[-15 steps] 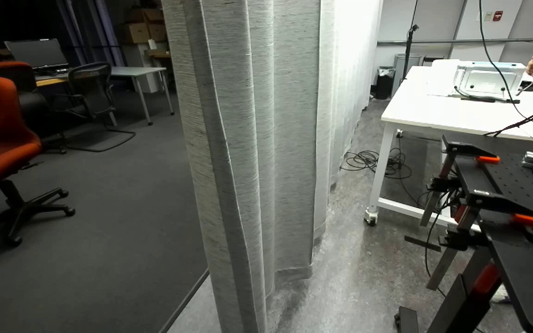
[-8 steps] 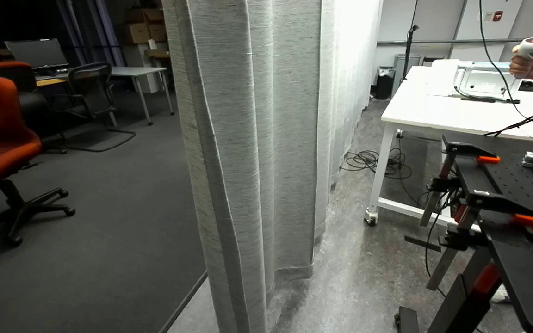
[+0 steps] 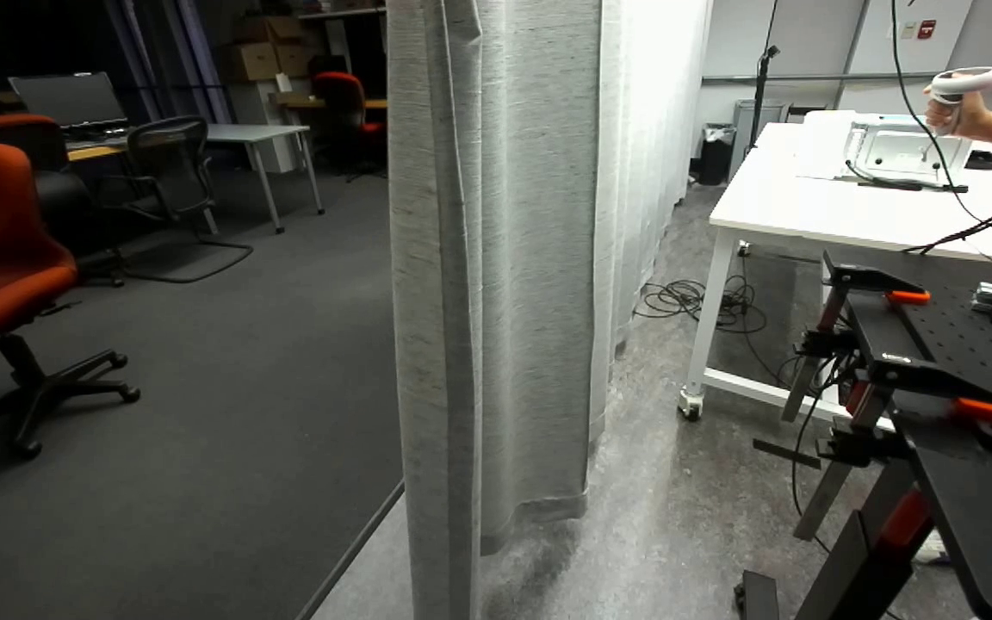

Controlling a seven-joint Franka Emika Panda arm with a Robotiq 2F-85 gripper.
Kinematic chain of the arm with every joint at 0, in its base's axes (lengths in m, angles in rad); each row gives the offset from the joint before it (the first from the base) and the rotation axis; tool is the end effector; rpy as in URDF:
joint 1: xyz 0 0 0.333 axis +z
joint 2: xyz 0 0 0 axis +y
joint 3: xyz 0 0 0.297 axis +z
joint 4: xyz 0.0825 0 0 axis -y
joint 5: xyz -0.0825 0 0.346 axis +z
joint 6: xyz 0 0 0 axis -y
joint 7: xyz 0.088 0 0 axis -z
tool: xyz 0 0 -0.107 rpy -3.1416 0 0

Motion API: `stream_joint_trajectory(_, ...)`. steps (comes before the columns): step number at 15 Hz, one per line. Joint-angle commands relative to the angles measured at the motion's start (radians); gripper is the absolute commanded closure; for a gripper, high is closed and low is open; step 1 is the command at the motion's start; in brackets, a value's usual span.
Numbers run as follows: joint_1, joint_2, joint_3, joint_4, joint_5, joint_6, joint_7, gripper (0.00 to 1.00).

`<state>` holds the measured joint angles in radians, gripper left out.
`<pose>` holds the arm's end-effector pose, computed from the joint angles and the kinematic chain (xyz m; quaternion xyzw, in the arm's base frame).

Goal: Pull the curtain open to the right

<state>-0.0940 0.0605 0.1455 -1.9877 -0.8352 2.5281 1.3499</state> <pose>0.5703 0.0356 0.4819 0.8688 -0.3261 0.3617 0.0898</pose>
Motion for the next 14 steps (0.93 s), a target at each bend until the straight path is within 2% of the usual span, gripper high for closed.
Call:
stream_joint_trajectory(1,0.024,0.125,-0.098,0.094,0.091,-0.077,-0.036,0.99)
stream_joint_trajectory(7,0.007,0.181,-0.213,0.144,0.135,-0.062,-0.046,0.99)
stream_joint_trajectory(14,-0.009,0.136,-0.295,0.109,0.102,-0.06,-0.021,0.99)
